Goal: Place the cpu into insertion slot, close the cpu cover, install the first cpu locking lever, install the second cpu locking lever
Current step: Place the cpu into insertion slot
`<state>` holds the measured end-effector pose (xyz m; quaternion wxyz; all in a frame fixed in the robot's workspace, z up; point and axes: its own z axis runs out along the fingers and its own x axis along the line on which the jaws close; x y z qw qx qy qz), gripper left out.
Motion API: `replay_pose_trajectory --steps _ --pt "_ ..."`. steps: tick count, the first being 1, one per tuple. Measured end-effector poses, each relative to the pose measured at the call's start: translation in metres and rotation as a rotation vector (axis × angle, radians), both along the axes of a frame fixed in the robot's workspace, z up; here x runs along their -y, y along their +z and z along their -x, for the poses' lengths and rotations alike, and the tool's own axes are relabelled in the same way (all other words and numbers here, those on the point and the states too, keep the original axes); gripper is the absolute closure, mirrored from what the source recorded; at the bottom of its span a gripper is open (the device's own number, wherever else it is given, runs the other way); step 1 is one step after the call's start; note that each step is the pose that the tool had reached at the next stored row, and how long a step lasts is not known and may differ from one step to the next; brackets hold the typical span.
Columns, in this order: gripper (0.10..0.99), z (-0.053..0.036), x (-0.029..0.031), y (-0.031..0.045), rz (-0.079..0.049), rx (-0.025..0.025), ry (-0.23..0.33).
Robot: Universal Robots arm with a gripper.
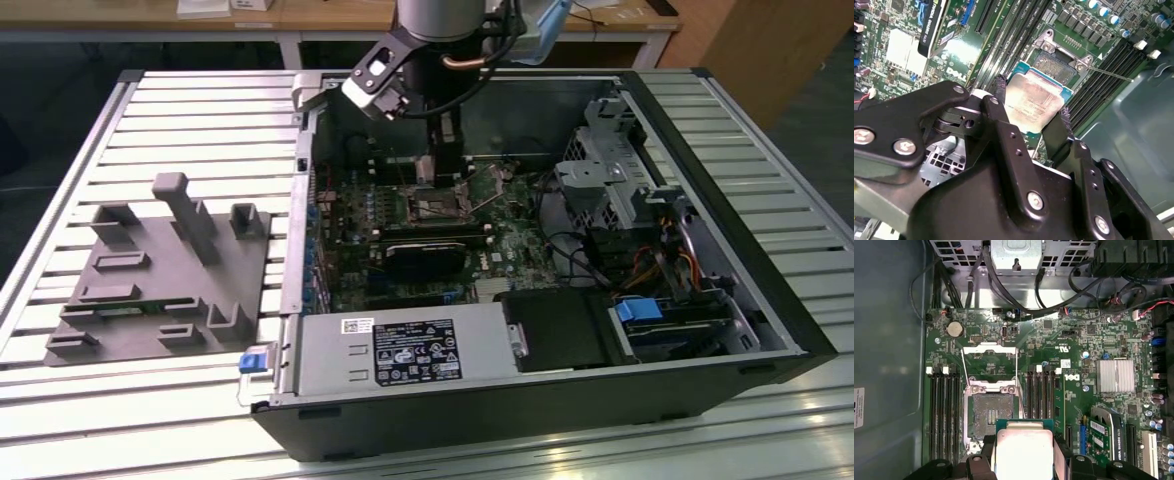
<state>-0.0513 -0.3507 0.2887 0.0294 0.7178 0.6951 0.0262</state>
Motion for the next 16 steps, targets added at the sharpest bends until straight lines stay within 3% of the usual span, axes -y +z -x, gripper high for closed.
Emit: replay_pose_trajectory --steps 11,16 --pt "0.545 -0.0003 -0.0018 -0.0048 0.006 0.0000 -0.096" --pt "0.545 -0.0005 -0.0030 -0.0077 0.012 0.0020 -0.097"
